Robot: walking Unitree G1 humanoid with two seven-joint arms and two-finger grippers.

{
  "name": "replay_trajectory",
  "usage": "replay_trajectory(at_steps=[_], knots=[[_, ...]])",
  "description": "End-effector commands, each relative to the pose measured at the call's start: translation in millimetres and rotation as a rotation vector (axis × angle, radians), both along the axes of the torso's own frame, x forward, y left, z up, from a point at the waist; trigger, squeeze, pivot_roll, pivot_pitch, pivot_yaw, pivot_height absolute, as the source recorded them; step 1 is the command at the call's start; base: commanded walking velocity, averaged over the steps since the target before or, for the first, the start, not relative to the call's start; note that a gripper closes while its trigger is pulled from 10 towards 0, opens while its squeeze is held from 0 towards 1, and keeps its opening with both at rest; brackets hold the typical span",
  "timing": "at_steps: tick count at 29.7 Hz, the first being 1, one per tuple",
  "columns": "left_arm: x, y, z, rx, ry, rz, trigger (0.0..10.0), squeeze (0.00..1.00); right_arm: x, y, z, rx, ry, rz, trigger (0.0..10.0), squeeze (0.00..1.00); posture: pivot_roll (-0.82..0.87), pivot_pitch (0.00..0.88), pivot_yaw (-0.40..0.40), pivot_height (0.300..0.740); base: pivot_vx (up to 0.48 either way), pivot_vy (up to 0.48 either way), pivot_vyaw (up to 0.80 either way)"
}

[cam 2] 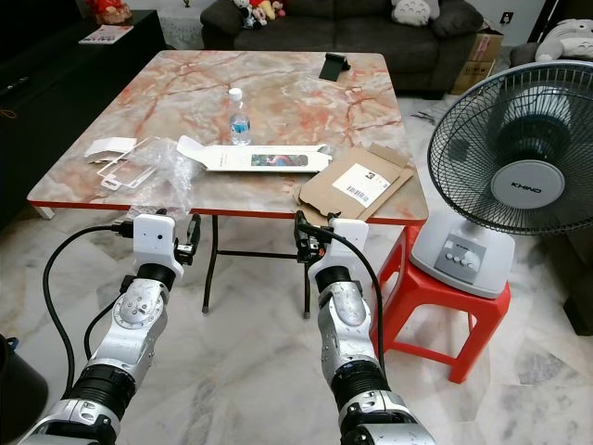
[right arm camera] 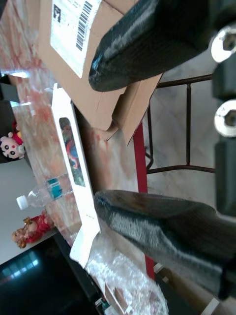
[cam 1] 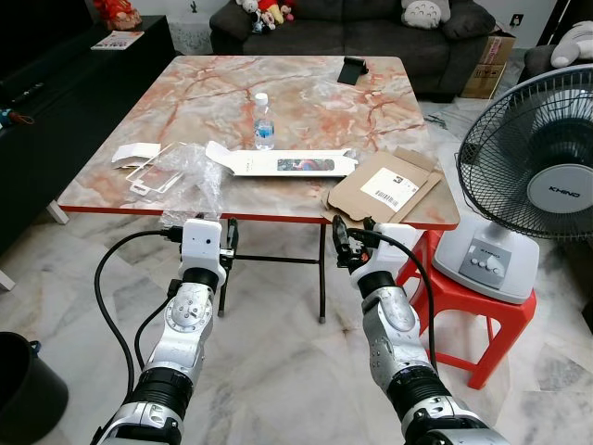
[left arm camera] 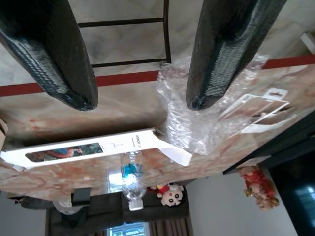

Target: Picking trash to rubbish bin

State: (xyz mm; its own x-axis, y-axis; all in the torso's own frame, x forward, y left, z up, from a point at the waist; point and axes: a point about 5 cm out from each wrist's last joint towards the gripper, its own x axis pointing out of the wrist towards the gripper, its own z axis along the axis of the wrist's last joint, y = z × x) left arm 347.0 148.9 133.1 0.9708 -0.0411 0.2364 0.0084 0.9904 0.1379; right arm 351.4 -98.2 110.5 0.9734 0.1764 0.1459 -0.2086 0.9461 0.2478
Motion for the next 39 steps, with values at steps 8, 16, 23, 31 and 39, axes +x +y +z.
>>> replay_trajectory(at_steps=[8, 16, 23, 31, 39], knots=[[0.0, 1.9, 2.2, -0.014, 0.003, 0.006, 10.0, 1.0, 1.4, 2.1, 3.3, 0.007, -0.004, 0.009, 10.0, 1.0, 0.05, 0.095, 0.028, 0.74, 0.0, 0.0, 0.0], [0.2, 5.2, 2.8, -0.021, 0.008, 0.015, 10.0, 1.0, 1.2, 3.5, 3.2, 0.006, -0.002, 0.02, 10.0, 1.0, 0.05, 0.096, 0.027, 0.74, 0.0, 0.0, 0.0], [0.3, 4.8, 2.4, -0.026, 0.013, 0.019, 10.0, 1.0, 0.8, 4.0, 2.0, 0.005, 0.003, 0.025, 10.0, 1.0, 0.06, 0.097, 0.029, 0.74, 0.0, 0.0, 0.0], [2.0, 10.6, 1.5, -0.028, 0.027, 0.084, 10.0, 0.0, 1.0, 5.9, 0.6, -0.011, 0.019, 0.023, 10.0, 0.0, 0.06, 0.097, 0.031, 0.74, 0.0, 0.0, 0.0], [0.9, 8.9, 3.4, -0.058, 0.018, 0.059, 10.0, 0.0, 1.9, 5.0, 2.1, -0.035, 0.013, 0.017, 10.0, 0.0, 0.06, 0.096, 0.034, 0.74, 0.0, 0.0, 0.0]])
